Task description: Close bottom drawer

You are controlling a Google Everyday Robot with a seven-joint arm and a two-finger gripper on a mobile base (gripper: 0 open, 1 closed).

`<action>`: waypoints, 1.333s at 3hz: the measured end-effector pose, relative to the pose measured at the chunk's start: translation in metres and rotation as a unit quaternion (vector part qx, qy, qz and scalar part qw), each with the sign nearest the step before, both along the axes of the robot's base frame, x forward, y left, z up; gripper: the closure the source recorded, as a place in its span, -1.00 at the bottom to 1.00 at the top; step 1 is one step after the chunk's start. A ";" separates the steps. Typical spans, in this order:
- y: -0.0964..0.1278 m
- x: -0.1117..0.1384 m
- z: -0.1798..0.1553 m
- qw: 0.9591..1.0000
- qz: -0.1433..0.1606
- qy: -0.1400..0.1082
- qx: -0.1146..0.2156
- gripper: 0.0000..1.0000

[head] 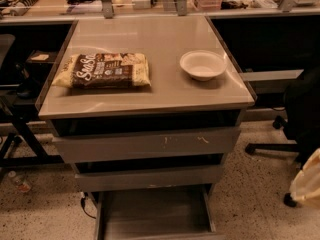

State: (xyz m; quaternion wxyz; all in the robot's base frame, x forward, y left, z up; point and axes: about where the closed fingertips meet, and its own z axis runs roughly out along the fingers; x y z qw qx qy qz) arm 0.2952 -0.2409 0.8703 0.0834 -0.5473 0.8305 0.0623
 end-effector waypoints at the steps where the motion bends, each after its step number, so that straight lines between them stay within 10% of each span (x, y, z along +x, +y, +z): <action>1: -0.001 -0.006 -0.011 1.000 -0.001 0.013 -0.001 1.00; 3: 0.005 -0.023 -0.042 0.999 -0.006 0.035 0.011 1.00; 4: 0.022 -0.052 -0.119 0.996 -0.024 0.084 0.032 1.00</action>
Offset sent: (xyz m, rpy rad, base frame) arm -0.0107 0.0008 -0.0163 0.0067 0.0357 -0.0006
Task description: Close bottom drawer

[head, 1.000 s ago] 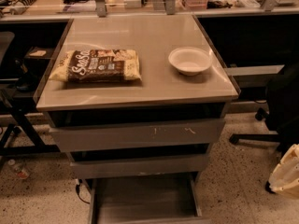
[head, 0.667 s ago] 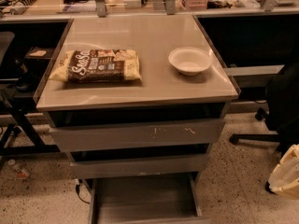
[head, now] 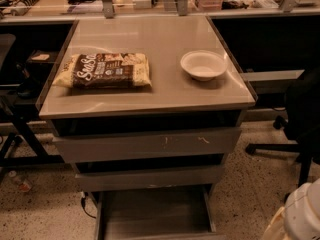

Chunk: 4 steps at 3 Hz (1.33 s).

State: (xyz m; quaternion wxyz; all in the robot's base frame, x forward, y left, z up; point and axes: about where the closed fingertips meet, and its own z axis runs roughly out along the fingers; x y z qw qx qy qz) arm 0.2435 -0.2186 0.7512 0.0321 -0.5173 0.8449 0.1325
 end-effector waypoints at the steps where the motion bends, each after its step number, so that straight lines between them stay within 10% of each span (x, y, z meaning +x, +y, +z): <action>1: 0.014 -0.027 -0.079 0.998 -0.022 0.054 0.011 1.00; 4: 0.030 -0.043 -0.179 0.993 -0.041 0.112 0.026 1.00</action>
Offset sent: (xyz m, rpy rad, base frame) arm -0.0187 0.0128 -0.0617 0.0207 0.0870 -0.0339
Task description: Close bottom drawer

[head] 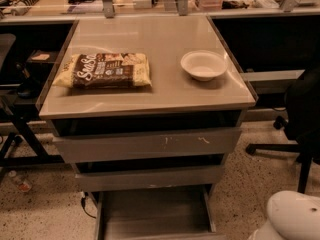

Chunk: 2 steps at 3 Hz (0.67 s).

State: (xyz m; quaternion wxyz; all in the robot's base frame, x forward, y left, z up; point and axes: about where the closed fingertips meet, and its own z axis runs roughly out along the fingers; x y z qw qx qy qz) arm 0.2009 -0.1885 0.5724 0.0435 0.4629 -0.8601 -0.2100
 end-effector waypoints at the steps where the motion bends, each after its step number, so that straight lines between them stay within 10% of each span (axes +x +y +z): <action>1: 0.005 0.001 -0.070 0.999 -0.020 0.039 0.003 1.00; 2: 0.005 0.001 -0.070 0.999 -0.020 0.039 0.003 1.00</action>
Offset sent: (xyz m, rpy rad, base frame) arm 0.0040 0.0017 -0.0539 -0.0048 0.0513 -0.0323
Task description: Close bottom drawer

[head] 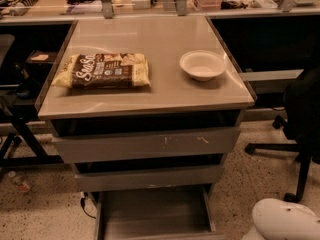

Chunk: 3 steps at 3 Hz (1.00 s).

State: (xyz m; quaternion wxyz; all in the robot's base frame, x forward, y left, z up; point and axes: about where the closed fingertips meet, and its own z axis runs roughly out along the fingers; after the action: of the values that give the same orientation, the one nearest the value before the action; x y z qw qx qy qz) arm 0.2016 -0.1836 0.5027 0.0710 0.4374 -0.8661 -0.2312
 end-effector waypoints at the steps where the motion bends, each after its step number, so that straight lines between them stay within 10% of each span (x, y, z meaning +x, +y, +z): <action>1: 0.003 -0.004 -0.027 1.000 -0.011 0.018 0.010 1.00; 3: 0.009 0.022 -0.124 0.997 -0.064 0.040 0.029 1.00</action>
Offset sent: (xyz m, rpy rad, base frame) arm 0.0173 0.0140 -0.1538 0.0631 0.1096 -0.1672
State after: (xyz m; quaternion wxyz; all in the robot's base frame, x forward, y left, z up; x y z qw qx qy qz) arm 0.2236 -0.1751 0.3783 0.0775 0.3732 -0.8818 -0.2776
